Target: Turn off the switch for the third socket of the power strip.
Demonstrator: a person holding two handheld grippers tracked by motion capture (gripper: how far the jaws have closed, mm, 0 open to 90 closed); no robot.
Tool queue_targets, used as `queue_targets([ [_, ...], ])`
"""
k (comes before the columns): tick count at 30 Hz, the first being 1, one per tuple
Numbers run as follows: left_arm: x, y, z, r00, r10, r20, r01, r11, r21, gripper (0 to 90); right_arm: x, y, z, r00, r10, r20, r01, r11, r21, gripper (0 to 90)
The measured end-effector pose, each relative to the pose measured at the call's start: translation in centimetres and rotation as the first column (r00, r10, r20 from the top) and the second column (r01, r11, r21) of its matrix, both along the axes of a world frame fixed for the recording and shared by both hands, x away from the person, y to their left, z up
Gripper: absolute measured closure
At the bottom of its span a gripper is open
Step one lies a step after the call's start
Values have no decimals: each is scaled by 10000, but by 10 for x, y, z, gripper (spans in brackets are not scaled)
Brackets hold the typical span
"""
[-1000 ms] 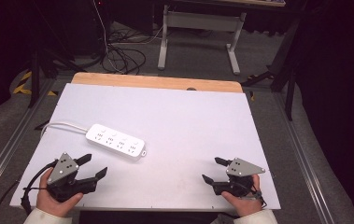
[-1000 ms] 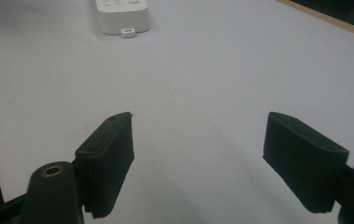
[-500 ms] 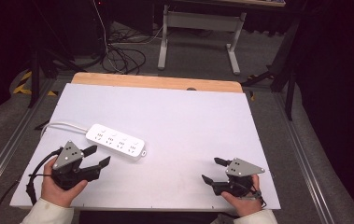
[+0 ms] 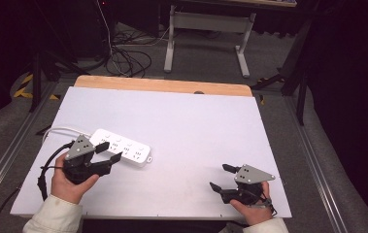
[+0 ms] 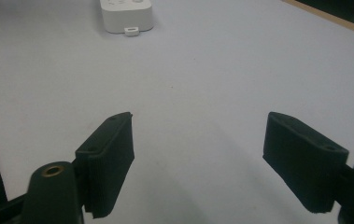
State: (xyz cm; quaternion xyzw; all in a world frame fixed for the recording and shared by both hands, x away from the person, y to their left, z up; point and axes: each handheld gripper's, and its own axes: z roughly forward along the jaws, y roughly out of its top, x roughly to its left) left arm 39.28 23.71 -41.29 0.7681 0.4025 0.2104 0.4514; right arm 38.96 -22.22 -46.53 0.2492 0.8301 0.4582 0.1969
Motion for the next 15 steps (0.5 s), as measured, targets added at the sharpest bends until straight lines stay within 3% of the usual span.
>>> queue_targets([
  [10,19,-8,1,9997,-70,-232,67,9999,-137,453,0,0,0,10000,30,-28,-30,10000,38,249],
  [15,27,-12,0,9999,-157,-51,157,9999,65,453,0,0,-1,10000,36,-34,-36,10000,42,249],
])
